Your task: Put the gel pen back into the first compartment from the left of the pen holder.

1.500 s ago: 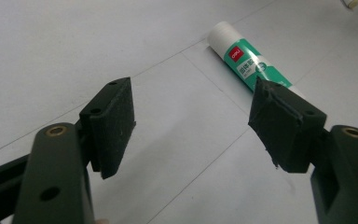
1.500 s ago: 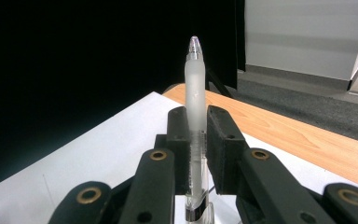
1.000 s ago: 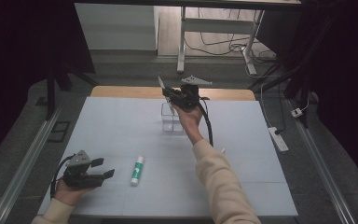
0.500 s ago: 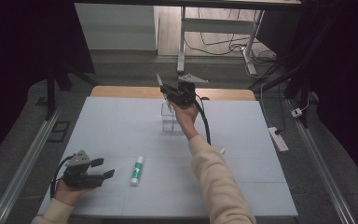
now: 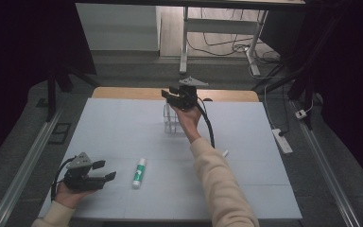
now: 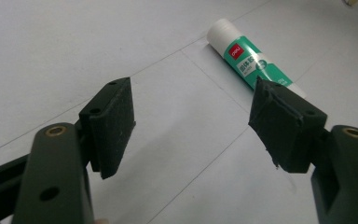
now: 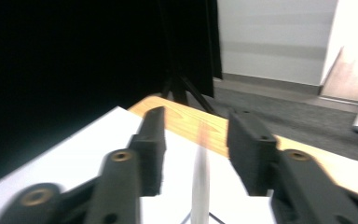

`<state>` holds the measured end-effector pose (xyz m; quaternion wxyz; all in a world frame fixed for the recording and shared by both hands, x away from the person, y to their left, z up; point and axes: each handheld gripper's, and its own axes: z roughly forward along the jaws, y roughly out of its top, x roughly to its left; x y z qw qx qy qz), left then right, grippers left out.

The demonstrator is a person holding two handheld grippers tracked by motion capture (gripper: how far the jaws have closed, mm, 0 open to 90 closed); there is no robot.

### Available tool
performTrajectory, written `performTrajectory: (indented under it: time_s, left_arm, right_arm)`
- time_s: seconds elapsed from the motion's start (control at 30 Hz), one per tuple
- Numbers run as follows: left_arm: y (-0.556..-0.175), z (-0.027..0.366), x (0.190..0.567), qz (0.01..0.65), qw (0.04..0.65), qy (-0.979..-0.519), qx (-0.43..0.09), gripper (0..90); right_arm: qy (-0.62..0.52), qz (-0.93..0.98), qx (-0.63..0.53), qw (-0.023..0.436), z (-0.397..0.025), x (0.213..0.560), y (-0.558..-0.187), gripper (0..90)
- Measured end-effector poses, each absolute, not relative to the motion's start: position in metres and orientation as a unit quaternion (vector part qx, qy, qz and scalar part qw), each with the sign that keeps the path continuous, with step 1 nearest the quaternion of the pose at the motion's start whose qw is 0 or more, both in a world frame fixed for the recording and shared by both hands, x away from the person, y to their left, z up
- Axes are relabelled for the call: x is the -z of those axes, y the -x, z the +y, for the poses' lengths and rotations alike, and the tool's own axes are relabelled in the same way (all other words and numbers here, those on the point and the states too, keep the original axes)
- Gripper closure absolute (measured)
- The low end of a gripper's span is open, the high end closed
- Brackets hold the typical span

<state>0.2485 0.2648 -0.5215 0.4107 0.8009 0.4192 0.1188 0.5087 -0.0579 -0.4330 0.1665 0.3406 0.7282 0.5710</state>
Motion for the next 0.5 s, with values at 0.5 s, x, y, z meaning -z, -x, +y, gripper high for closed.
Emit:
performTrajectory:
  time_s: [0.5]
  left_arm:
    - [-0.249, 0.264, 0.522, 0.420, 0.408, -0.802, -0.121, 30.7]
  right_arm:
    - [-0.336, 0.743, -0.559, 0.154, -0.076, 0.427, -0.498, 47.2]
